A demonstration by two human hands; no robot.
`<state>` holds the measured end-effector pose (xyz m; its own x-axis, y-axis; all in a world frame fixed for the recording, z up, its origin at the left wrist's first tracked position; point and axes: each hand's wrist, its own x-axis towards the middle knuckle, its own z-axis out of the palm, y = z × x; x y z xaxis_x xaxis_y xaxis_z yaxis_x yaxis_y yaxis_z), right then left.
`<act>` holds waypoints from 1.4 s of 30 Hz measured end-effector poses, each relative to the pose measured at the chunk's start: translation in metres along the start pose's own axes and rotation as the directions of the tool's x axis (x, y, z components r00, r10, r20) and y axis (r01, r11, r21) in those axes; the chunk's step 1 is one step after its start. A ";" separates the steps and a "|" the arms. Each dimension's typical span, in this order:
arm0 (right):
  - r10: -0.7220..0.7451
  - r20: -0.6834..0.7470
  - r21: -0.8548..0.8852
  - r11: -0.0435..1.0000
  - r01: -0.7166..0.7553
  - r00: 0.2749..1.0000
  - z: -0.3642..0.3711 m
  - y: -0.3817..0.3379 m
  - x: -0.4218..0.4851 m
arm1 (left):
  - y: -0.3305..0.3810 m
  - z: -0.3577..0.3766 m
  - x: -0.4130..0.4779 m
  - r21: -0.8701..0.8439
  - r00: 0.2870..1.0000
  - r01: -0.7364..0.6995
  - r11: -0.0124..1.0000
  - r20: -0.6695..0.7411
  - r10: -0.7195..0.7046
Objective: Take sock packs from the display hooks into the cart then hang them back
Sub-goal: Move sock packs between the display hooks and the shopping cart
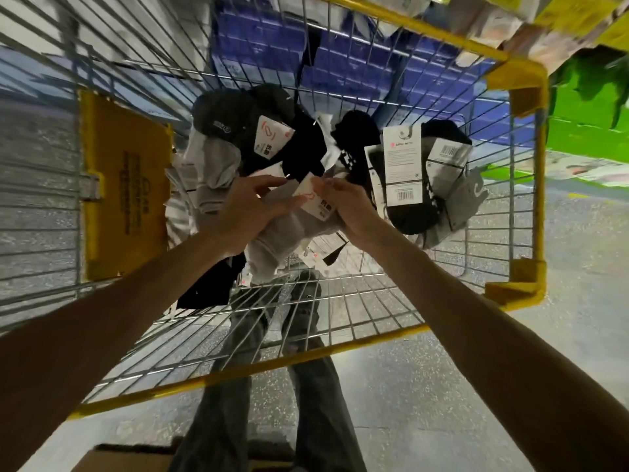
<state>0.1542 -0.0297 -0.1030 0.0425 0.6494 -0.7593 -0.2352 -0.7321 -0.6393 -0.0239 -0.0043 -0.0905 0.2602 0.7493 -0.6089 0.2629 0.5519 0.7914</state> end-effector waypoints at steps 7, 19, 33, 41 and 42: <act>-0.102 0.054 -0.288 0.951 0.114 0.993 0.006 -0.019 0.009 | -0.008 -0.005 0.003 0.029 0.947 0.296 0.955 0.124 -0.298; 0.016 0.480 -0.744 -0.522 0.417 0.877 -0.058 0.076 0.029 | -0.007 -0.024 0.012 0.249 0.980 0.192 0.949 -0.098 -0.173; -0.214 0.715 -0.661 -0.518 0.543 0.665 -0.061 0.064 0.060 | -0.036 -0.015 0.001 -0.018 0.974 0.123 0.992 -0.188 -0.124; -0.171 0.378 -0.528 0.767 0.364 0.910 -0.047 -0.005 -0.011 | -0.017 -0.044 0.002 -0.103 0.907 0.053 0.993 -0.412 -0.091; -0.125 0.365 -0.299 0.923 0.243 0.923 -0.045 -0.008 -0.013 | -0.016 -0.046 0.003 -0.094 0.908 0.042 0.995 -0.411 -0.077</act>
<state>0.1996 -0.0418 -0.0934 -0.2856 0.7657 -0.5764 0.0839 -0.5791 -0.8109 -0.0701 0.0064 -0.1022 -0.1658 0.7886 -0.5922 0.1854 0.6147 0.7666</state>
